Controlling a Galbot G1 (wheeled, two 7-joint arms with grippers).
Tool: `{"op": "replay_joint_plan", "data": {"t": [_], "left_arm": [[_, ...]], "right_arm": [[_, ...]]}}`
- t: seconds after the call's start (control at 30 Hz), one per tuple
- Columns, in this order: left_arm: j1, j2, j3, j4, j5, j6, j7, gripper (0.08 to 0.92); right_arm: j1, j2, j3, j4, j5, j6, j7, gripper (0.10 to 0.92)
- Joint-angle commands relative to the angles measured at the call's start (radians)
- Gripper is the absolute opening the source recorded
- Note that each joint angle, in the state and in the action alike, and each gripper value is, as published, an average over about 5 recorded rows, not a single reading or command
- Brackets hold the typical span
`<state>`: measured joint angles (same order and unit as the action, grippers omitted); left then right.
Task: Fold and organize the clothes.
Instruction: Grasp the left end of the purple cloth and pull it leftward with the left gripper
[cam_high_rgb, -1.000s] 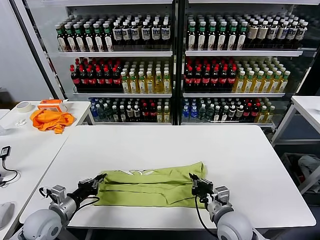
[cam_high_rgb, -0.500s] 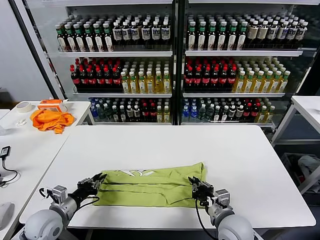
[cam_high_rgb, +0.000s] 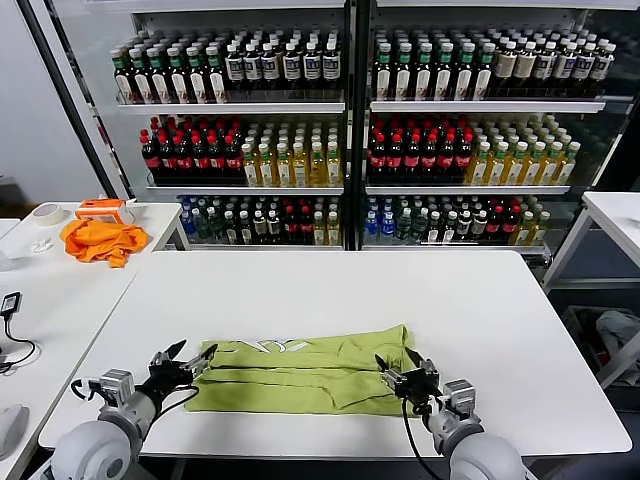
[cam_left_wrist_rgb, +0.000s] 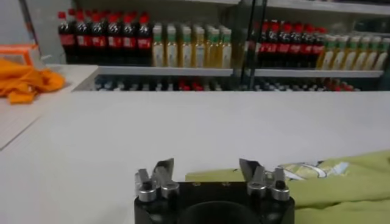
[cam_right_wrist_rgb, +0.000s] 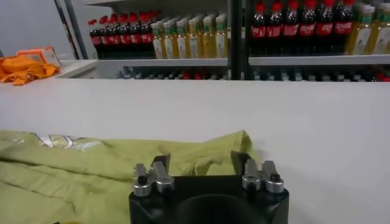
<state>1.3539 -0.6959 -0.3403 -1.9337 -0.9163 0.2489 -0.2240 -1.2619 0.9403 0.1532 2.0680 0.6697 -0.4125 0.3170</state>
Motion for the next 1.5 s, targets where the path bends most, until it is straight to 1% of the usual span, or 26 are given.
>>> {"op": "replay_joint_plan", "data": {"t": [0.03, 0.1, 0.2, 0.67, 1.03, 1.1, 1.23, 1.5], "left_arm": [[0.034, -0.024, 0.065, -0.052, -0.027, 0.03, -0.198, 0.752], [0.037, -0.029, 0.069, -0.049, -0.029, 0.029, -0.201, 0.796], [0.021, -0.04, 0.079, -0.038, -0.033, 0.027, -0.198, 0.819], [-0.077, -0.092, 0.124, 0.029, -0.017, -0.006, -0.209, 0.823], [-0.052, -0.1, 0.144, 0.013, 0.01, 0.019, -0.235, 0.823], [-0.051, -0.104, 0.15, 0.016, 0.018, 0.019, -0.233, 0.811], [-0.054, -0.116, 0.159, 0.03, 0.045, 0.017, -0.223, 0.727], [-0.054, -0.117, 0.156, 0.036, 0.054, 0.021, -0.218, 0.493]], "right_arm": [[-0.025, 0.004, 0.053, 0.015, -0.032, -0.018, -0.014, 0.778], [-0.026, 0.006, 0.06, 0.012, -0.035, -0.019, -0.014, 0.809], [-0.024, 0.013, 0.063, 0.004, -0.043, -0.023, -0.018, 0.821], [-0.018, 0.029, 0.047, -0.015, -0.067, -0.029, -0.014, 0.823], [-0.007, 0.029, 0.038, -0.022, -0.069, -0.031, -0.01, 0.823], [-0.007, 0.032, 0.037, -0.025, -0.07, -0.031, -0.01, 0.823], [-0.003, 0.034, 0.034, -0.032, -0.075, -0.03, -0.011, 0.823], [0.006, 0.034, 0.028, -0.034, -0.074, -0.031, -0.003, 0.823]]}}
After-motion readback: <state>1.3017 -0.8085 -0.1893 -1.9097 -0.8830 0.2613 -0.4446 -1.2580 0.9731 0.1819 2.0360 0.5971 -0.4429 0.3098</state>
